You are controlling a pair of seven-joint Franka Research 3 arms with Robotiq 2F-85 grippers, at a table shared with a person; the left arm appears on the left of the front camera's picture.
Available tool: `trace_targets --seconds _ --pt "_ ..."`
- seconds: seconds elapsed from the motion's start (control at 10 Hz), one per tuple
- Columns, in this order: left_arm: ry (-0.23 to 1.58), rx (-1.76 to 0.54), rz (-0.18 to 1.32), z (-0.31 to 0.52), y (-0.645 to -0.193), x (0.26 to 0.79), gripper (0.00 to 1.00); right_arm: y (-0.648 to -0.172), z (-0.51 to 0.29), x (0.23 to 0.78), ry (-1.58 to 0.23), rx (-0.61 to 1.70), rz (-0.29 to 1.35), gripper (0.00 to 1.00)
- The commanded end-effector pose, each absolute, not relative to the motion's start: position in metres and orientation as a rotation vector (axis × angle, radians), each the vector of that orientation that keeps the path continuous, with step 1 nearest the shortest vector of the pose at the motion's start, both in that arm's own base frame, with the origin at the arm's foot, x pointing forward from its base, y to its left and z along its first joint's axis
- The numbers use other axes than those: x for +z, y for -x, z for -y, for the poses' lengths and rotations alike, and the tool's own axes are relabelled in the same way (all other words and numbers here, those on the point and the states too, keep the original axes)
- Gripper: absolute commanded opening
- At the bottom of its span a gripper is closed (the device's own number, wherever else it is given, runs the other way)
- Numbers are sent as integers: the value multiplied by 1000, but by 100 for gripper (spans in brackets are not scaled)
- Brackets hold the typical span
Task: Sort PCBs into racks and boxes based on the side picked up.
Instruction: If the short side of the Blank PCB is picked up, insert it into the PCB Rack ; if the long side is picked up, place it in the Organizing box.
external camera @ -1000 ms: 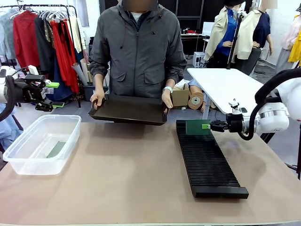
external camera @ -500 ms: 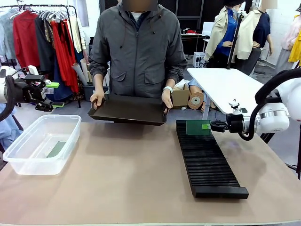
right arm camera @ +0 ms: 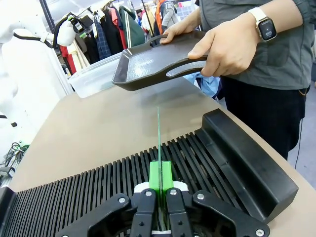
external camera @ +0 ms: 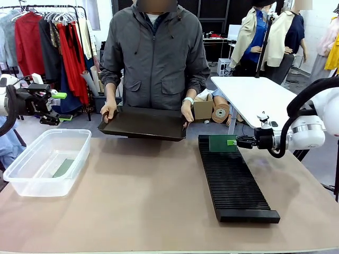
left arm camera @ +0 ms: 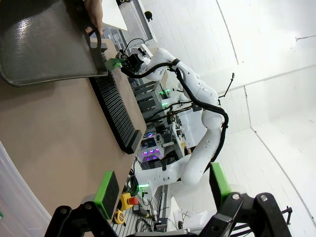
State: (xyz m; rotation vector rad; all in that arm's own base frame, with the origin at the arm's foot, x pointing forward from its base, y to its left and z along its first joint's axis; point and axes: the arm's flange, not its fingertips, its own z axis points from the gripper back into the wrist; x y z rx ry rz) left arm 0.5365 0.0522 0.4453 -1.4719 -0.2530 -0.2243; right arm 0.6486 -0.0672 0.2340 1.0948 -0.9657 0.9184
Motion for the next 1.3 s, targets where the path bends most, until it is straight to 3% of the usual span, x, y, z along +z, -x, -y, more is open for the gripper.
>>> trace_targets --seconds 0.0,0.6,1.2 --pt "1462 -227 255 -52 -534 448 96 -658 65 236 -1099 935 939 0" --pt "1462 -227 255 -52 -534 448 96 -673 63 227 -1040 920 917 0" --pt "1462 -227 255 -52 -534 448 96 -690 79 208 -1105 957 954 0"
